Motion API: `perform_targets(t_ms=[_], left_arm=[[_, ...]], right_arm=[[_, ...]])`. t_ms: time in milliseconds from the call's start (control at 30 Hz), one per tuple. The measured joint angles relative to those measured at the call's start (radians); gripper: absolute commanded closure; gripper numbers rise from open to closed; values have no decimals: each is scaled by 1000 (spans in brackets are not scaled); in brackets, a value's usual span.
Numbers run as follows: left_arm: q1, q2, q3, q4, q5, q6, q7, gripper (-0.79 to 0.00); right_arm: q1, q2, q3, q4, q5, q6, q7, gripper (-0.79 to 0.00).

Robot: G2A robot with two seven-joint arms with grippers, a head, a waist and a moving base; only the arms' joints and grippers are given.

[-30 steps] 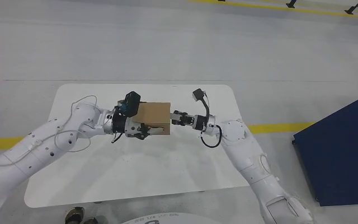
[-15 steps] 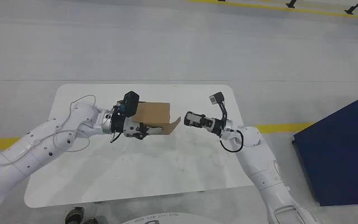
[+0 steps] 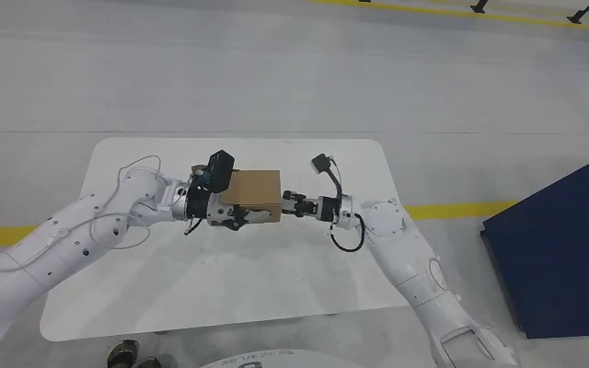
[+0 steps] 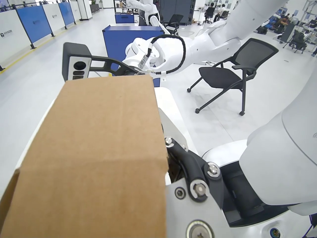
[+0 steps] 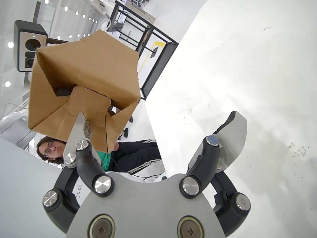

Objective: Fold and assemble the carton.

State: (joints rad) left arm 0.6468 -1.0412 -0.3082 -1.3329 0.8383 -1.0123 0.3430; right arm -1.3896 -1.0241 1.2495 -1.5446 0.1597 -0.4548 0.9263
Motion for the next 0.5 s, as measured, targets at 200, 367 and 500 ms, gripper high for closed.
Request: perform_targets(t_ms=[200, 367, 500], left_arm=[[-1, -5, 6, 0, -9, 0, -8, 0], [-6, -7, 16, 0, -14, 0, -6, 0], [-11, -5, 17, 10, -14, 0, 5, 0]], right_arm=[[23, -4, -33, -13, -23, 24, -2, -785], [46, -9, -55, -5, -35, 48, -16, -785], [45, -7, -42, 8, -13, 33, -25, -785]])
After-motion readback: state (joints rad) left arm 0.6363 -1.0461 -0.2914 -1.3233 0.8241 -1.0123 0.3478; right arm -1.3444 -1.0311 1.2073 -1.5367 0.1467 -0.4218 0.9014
